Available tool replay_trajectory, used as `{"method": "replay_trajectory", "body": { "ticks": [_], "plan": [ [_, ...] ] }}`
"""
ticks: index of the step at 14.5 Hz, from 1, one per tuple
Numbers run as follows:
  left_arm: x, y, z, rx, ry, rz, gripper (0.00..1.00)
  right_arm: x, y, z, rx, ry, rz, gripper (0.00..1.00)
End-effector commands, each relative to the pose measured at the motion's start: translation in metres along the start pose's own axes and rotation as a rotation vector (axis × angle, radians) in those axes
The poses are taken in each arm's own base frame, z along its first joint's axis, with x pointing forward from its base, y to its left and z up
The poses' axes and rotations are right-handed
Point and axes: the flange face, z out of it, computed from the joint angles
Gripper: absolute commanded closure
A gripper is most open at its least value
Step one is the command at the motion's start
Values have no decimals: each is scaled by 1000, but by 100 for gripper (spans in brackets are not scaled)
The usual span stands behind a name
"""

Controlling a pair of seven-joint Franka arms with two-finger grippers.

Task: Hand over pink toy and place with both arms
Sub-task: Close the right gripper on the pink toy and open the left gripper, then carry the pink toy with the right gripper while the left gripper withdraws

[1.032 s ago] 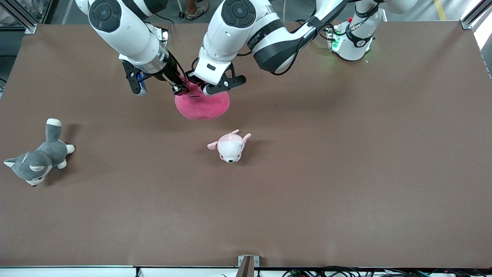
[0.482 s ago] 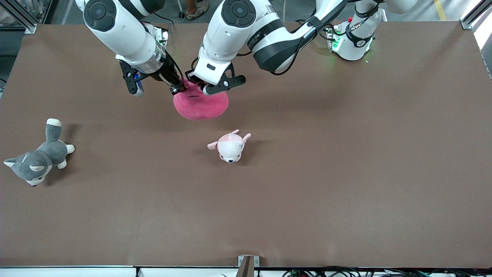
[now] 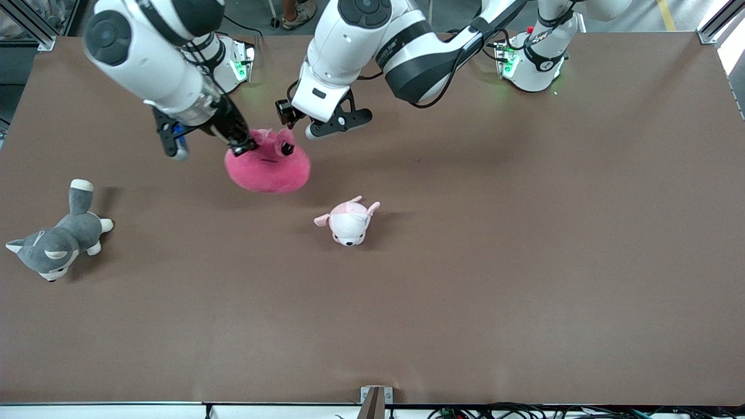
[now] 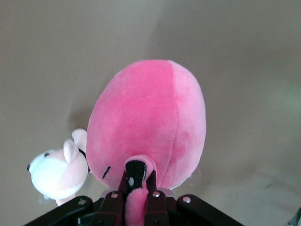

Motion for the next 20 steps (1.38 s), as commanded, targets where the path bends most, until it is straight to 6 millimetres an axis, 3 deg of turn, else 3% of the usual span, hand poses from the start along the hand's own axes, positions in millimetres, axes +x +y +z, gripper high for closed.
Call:
{"method": "replay_trajectory", "body": {
  "ticks": [1, 3, 5, 7, 10, 13, 15, 19, 20],
  "plan": [
    [-5, -11, -53, 21, 52, 11, 0, 51, 9, -8, 20, -14, -51, 100],
    [-4, -25, -83, 89, 83, 64, 0, 94, 11, -2, 15, -18, -102, 100],
    [7, -46, -124, 162, 102, 147, 0, 145, 20, 3, 11, -27, -133, 100],
    [16, -71, -167, 238, 106, 249, 0, 182, 25, 15, 0, -39, -159, 100],
    [32, -118, -230, 335, 103, 399, 0, 235, 41, 59, 10, -43, -184, 100],
    [57, -172, -277, 410, 98, 511, 0, 247, 53, 101, 48, -30, -194, 100],
    [84, -206, -304, 424, 111, 579, 0, 250, 47, 121, 57, -57, -173, 100],
    [166, -268, -343, 437, 96, 624, 0, 251, 40, 140, 56, -64, -202, 97],
    [189, -285, -348, 431, 95, 626, 0, 251, 40, 141, 54, -65, -218, 87]
  ]
}}
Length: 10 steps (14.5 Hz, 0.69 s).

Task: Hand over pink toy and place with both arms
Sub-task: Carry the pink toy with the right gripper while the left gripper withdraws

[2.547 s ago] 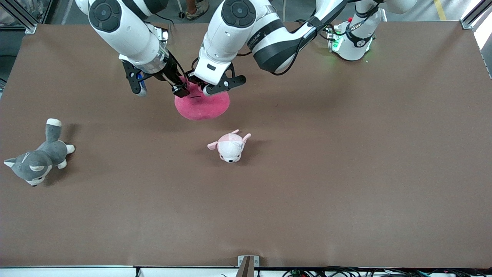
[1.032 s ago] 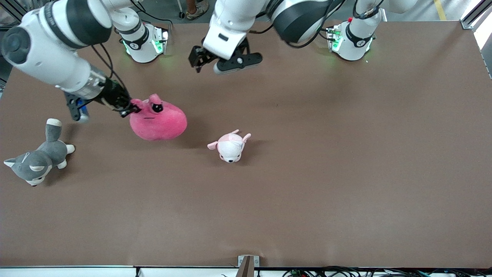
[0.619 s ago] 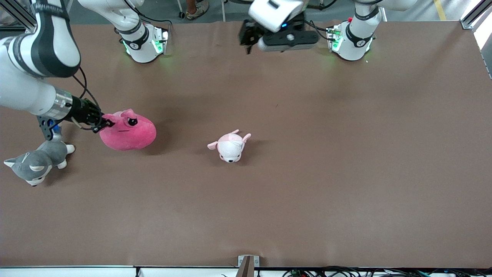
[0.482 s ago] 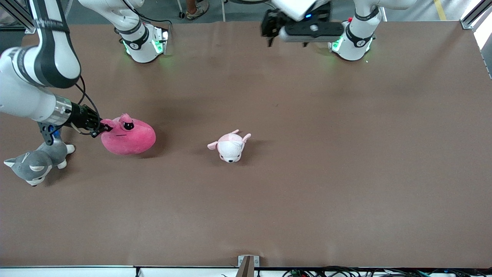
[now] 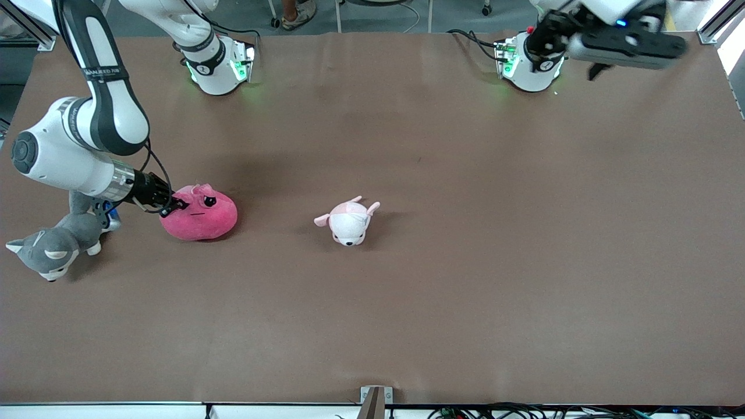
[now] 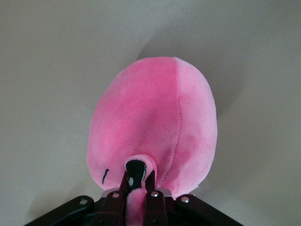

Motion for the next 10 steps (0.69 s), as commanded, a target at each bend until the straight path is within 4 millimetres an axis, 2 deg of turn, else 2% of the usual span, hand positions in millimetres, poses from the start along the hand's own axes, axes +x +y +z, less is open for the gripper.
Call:
{"method": "replay_trajectory", "body": {
  "ticks": [1, 2, 3, 4, 7, 10],
  "plan": [
    [17, -59, 18, 16, 9, 6, 0, 0, -1, 8, 15, -21, -29, 70],
    [23, -72, 28, 34, 6, 1, 0, 2, -1, 5, 16, -21, -43, 51],
    [28, -84, 38, 56, 4, 3, 0, 2, -4, 0, 20, -20, -78, 19],
    [33, -100, 47, 69, 10, 7, 0, 4, -6, -6, 23, -22, -92, 0],
    [41, -141, 59, 63, 16, 14, 0, 14, -18, -46, 35, -12, -170, 0],
    [43, -166, 62, 57, 18, -24, 0, 21, -32, -86, -34, 101, -301, 0]
  ]
}}
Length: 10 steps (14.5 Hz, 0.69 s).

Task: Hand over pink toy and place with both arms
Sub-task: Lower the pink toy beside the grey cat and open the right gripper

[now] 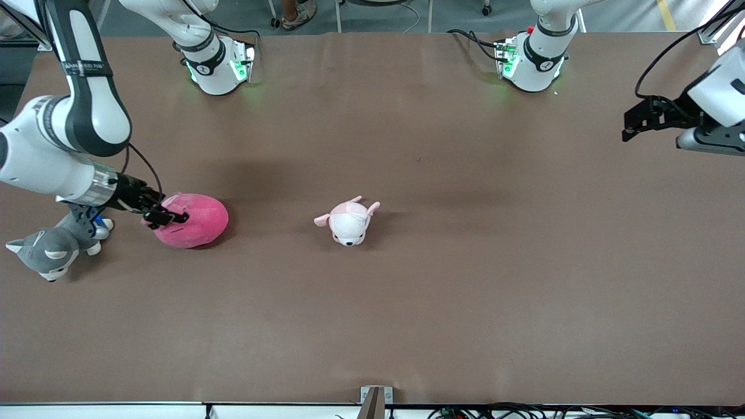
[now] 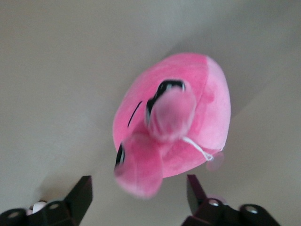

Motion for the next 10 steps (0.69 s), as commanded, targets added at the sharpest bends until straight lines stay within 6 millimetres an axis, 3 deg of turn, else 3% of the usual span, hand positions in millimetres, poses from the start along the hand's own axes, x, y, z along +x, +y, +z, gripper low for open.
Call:
{"method": "replay_trajectory", "body": {
  "ticks": [1, 5, 8, 10],
  "plan": [
    [-3, -11, -3, 22, 16, -8, 0, 13, -10, -36, -78, 72, -139, 0],
    [-3, -10, -15, 21, 38, -30, 0, 22, -17, -83, -141, 125, -461, 0],
    [-3, -12, -23, 21, 55, -41, 0, 29, -14, -113, -187, 149, -606, 0],
    [3, -16, -15, 11, 40, -34, 0, 23, -17, -135, -208, 128, -652, 0]
  ]
}}
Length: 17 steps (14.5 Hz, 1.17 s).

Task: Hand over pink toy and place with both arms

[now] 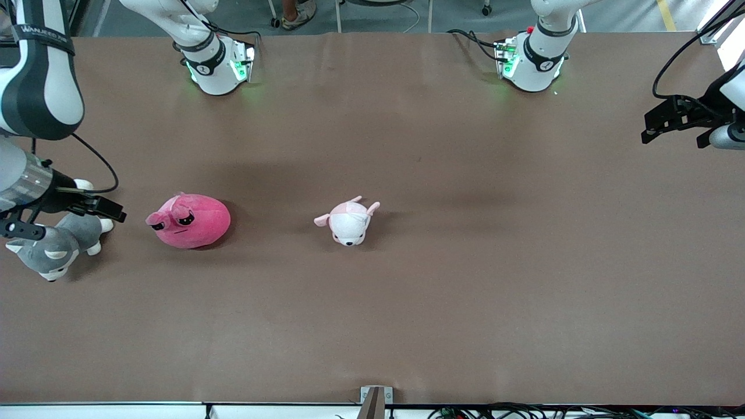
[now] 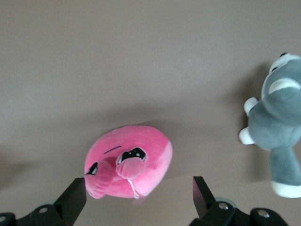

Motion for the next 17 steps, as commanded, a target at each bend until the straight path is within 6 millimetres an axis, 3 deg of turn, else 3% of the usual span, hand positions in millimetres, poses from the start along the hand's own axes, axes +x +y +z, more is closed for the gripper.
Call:
{"method": "replay_trajectory", "body": {
  "ticks": [1, 5, 8, 10, 12, 17],
  "plan": [
    [4, -3, 0, 3, 1, -2, 0, 3, 1, -37, -29, -25, -59, 0],
    [13, -7, 10, -5, -11, -2, 0, -3, -10, -87, -20, -53, -74, 0],
    [14, -23, 5, -7, 2, -17, 0, -4, -24, -89, -22, -48, -89, 0],
    [14, -23, 5, -7, 2, -19, 0, -4, -27, -89, -20, -48, -102, 0],
    [14, -21, 5, -5, 2, -20, 0, -7, -52, -87, -27, -54, -134, 0],
    [18, -29, 12, -8, -11, -25, 0, -10, -47, -86, -15, -73, -124, 0]
  ]
}}
